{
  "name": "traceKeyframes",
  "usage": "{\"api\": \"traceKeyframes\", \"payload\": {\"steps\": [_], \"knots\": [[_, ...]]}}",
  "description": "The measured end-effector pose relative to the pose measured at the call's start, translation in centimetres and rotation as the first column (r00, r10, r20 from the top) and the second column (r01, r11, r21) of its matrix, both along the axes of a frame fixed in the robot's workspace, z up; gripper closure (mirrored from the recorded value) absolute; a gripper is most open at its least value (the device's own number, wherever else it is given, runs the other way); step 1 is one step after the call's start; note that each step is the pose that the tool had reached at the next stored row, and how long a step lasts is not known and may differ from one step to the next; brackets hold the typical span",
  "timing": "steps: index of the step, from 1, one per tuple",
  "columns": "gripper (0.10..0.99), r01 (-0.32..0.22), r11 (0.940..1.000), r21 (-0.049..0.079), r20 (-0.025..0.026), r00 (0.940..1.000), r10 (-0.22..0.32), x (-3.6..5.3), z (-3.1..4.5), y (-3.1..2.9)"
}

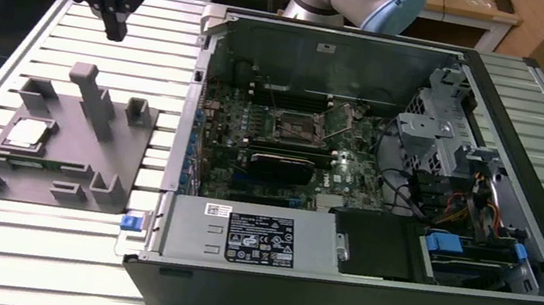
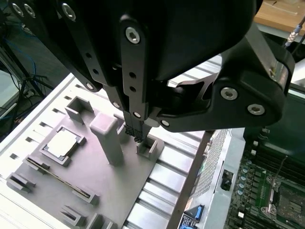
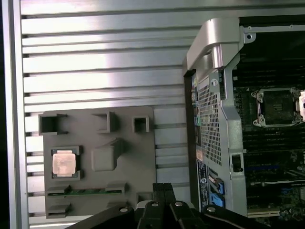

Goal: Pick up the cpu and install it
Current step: 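Reach for the cpu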

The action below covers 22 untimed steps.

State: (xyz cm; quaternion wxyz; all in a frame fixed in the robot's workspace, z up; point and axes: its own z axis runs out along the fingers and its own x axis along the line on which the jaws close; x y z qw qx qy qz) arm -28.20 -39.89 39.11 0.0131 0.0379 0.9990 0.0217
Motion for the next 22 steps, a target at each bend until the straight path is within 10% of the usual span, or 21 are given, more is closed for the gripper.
{"api": "traceKeyframes", "payload": {"steps": [22], "knots": [[0.98, 0.0, 1.0, 0.0, -0.0001, 1.0, 0.0, -2.15, -0.06, 0.0]]}}
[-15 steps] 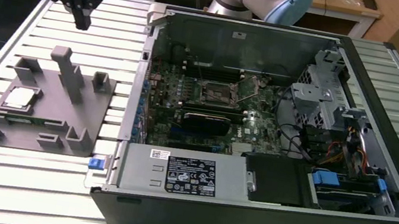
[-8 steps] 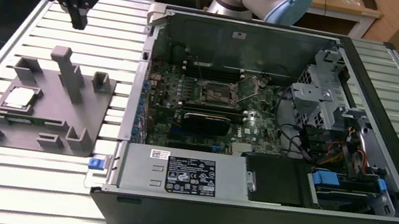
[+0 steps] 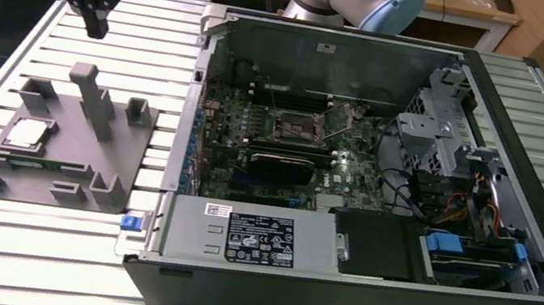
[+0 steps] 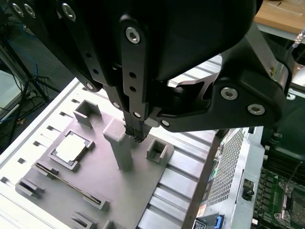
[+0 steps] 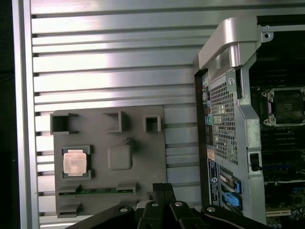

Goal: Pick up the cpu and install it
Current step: 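Reach for the cpu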

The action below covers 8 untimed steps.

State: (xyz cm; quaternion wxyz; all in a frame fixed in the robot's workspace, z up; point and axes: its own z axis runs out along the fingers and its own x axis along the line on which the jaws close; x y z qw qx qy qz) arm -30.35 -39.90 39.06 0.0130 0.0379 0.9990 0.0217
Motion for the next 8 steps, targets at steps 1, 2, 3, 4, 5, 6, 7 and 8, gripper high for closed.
{"api": "traceKeyframes", "payload": {"steps": [1, 2, 3, 4, 5, 6, 7, 8], "knots": [[0.98, 0.0, 1.0, 0.0, 0.0, 1.0, 0.0, -0.12, 0.0, 0.0], [0.98, 0.0, 1.0, 0.0, 0.0, 1.0, 0.0, -0.24, -0.01, 0.0], [0.98, 0.0, 1.0, 0.0, 0.0, 1.0, 0.0, -0.36, -0.01, 0.0], [0.98, 0.0, 1.0, 0.0, 0.0, 1.0, 0.0, -0.49, -0.02, 0.0], [0.98, 0.0, 1.0, 0.0, 0.0, 1.0, 0.0, -0.61, -0.02, 0.0], [0.98, 0.0, 1.0, 0.0, 0.0, 1.0, 0.0, -0.74, -0.02, 0.0], [0.98, 0.0, 1.0, 0.0, 0.0, 1.0, 0.0, -0.87, -0.03, 0.0], [0.98, 0.0, 1.0, 0.0, 0.0, 1.0, 0.0, -0.99, -0.03, 0.0]]}}
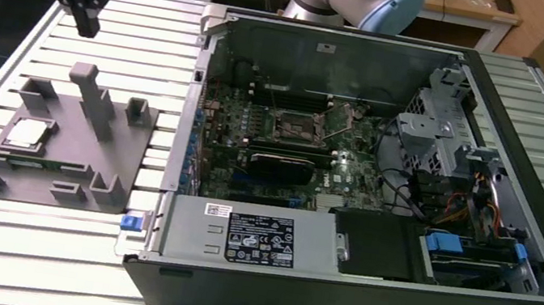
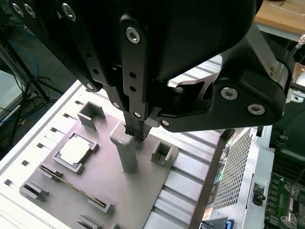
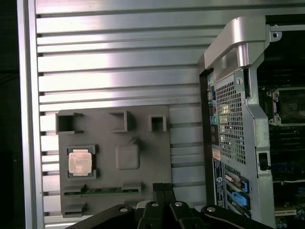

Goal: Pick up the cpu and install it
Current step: 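Reach for the cpu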

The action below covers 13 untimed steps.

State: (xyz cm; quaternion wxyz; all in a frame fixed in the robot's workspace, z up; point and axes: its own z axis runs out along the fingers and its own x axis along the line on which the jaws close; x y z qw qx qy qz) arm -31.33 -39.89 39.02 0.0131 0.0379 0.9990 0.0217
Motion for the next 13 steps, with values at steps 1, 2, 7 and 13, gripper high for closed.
{"api": "traceKeyframes", "payload": {"steps": [1, 2, 7, 13], "knots": [[0.98, 0.0, 1.0, 0.0, -0.0001, 1.0, 0.0, -0.11, 0.0, 0.0], [0.98, 0.0, 1.0, 0.0, 0.0, 1.0, 0.0, -0.22, 0.0, 0.0], [0.98, 0.0, 1.0, 0.0, 0.0, 1.0, 0.0, -0.73, -0.01, 0.0], [0.98, 0.0, 1.0, 0.0, 0.0, 1.0, 0.0, -1.38, -0.03, 0.0]]}}
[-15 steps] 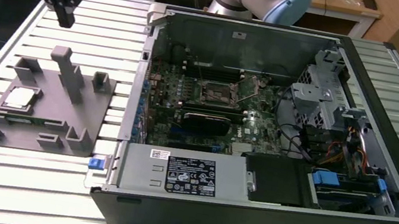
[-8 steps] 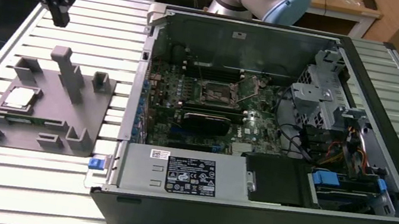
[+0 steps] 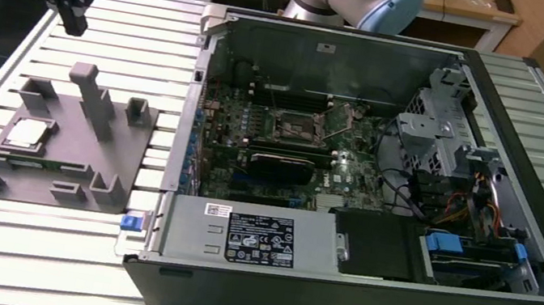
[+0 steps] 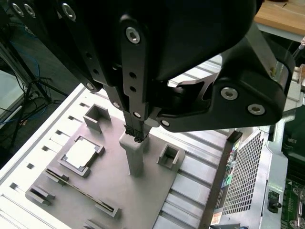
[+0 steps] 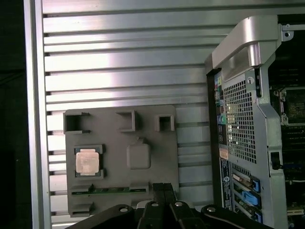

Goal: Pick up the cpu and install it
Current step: 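Reach for the cpu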

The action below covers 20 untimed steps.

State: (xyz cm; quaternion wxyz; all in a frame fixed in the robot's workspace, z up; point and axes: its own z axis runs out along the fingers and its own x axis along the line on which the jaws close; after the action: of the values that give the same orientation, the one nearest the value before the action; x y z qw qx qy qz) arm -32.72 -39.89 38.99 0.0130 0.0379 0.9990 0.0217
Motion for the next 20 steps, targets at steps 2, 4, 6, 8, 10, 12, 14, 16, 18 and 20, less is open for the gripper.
{"api": "traceKeyframes", "payload": {"steps": [2, 4, 6, 8, 10, 12, 14, 16, 18, 20], "knots": [[0.98, 0.0, 1.0, 0.0, 0.0, 1.0, 0.0, -0.35, -0.06, 0.0], [0.98, 0.0, 1.0, 0.0, 0.0, 1.0, 0.0, -0.84, -0.17, 0.0], [0.98, 0.0, 1.0, 0.0, -0.0001, 1.0, 0.0, -1.32, -0.25, 0.0], [0.98, 0.0, 1.0, 0.0, 0.0, 1.0, 0.0, -1.82, -0.34, 0.0], [0.98, 0.0, 1.0, 0.0, 0.0, 1.0, 0.0, -2.46, -0.38, 0.0], [0.98, 0.0, 1.0, 0.0, -0.0001, 1.0, 0.0, -3.28, -0.38, 0.01], [0.98, 0.0, 1.0, 0.0, 0.0, 1.0, 0.0, -4.06, -0.38, 0.02], [0.98, 0.0, 1.0, 0.0, 0.0, 1.0, 0.0, -4.69, -0.39, 0.02], [0.98, 0.0, 1.0, 0.0, -0.0001, 1.0, 0.0, -5.31, -0.4, 0.02], [0.98, 0.0, 1.0, 0.0, 0.0, 1.0, 0.0, -6.0, -0.41, 0.03]]}}
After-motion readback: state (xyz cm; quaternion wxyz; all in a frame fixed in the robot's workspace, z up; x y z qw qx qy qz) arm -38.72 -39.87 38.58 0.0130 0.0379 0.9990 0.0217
